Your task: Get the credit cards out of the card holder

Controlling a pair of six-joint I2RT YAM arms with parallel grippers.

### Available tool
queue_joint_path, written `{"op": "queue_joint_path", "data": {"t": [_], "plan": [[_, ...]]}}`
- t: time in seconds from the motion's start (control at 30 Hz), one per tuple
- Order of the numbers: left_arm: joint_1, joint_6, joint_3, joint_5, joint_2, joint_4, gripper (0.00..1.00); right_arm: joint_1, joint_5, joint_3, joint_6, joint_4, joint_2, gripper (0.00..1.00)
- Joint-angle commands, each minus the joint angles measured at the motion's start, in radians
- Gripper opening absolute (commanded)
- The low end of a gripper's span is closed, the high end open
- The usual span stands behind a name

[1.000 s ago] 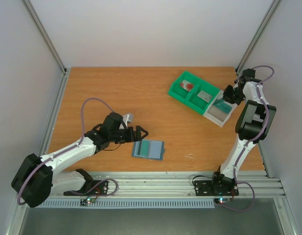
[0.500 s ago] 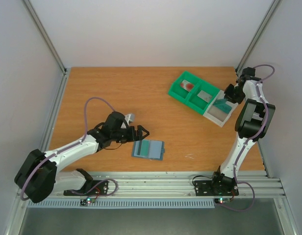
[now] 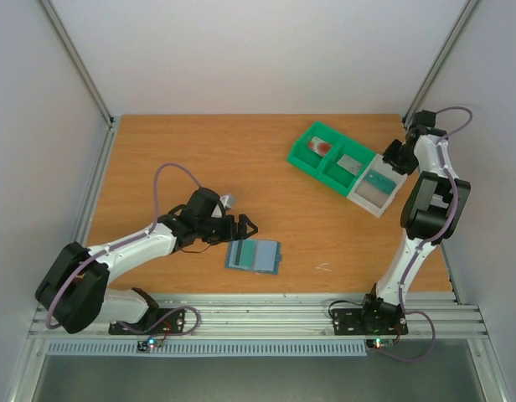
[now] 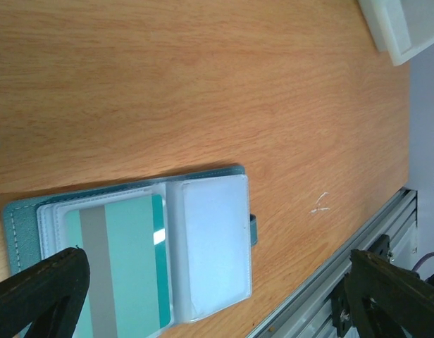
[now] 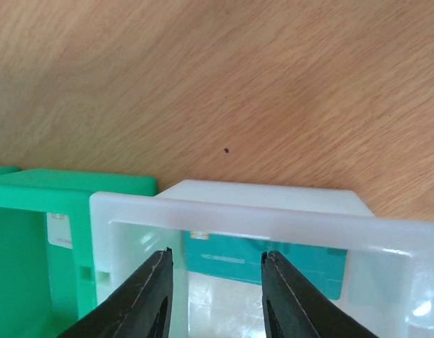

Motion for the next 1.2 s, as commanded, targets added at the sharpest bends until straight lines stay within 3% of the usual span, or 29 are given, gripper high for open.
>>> {"op": "queue_joint_path", "data": {"t": [0.0,0.37,0.77,0.9,1.17], "plan": [[0.004,0.043,0.039,0.017,0.028,-0.046,0.99,0.026,0.046,0.022,0.047,-0.007,-0.051,0.36],[0.005,0.075,0.07,-0.044,0.046,-0.167,0.98,0.094,-0.002,-0.024,0.051,-0.02,-0.119,0.39],[0.016,0.078,0.054,-0.06,0.118,-0.211,0.87,0.217,-0.223,-0.273,0.09,0.062,-0.327,0.39],[0.018,0.05,0.04,0.0,0.158,-0.157,0.78,0.252,-0.299,-0.383,0.132,0.107,-0.421,0.39],[0.003,0.012,0.05,0.077,0.255,-0.115,0.72,0.344,-0.391,-0.594,0.178,0.183,-0.588,0.38]]}}
